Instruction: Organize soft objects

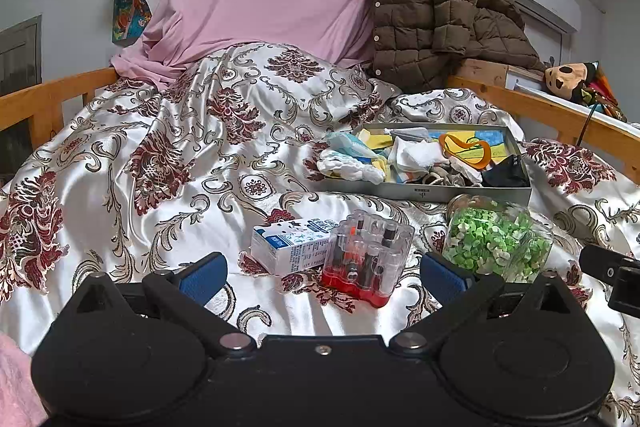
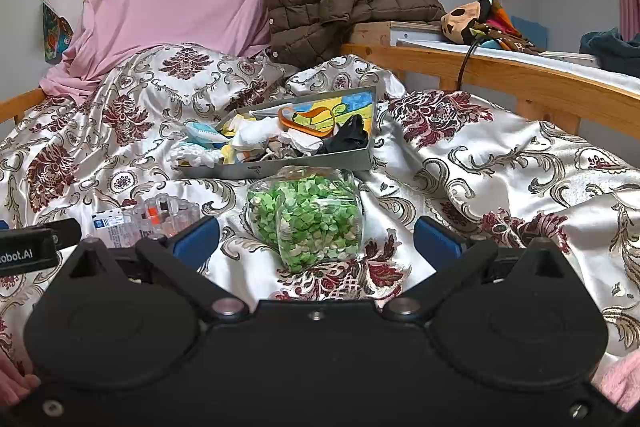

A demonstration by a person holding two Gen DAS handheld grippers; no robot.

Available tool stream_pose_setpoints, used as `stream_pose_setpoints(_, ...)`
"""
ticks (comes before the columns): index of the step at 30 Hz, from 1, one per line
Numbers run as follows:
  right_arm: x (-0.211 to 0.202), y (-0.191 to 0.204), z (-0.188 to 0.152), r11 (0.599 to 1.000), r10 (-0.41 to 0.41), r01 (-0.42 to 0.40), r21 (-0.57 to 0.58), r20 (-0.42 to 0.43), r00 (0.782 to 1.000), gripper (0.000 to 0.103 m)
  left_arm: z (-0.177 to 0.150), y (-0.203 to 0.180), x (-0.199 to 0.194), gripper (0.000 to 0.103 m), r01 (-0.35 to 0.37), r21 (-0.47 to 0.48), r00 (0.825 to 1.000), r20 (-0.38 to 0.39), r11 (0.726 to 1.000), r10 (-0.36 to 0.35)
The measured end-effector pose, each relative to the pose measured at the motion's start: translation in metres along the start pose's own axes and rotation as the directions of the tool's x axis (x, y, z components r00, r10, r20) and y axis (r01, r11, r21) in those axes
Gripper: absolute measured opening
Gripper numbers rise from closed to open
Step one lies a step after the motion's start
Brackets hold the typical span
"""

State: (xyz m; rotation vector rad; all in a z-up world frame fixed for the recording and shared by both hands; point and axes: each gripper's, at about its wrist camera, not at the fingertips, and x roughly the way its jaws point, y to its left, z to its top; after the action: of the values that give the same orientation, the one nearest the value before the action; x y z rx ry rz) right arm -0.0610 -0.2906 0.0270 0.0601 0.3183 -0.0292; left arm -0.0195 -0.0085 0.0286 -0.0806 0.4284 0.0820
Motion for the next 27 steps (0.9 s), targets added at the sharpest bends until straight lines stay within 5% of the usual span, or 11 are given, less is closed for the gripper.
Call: stream_pose_setpoints(27, -0.0018, -0.0033, -0.0031, 1.000, -0.004, 0.004, 0.006, -0.005, 1.000, 0.102, -0.0003, -0.0003, -0.0004, 0.102, -0.001, 0.003, 1.000, -0.002, 1.000, 0.001)
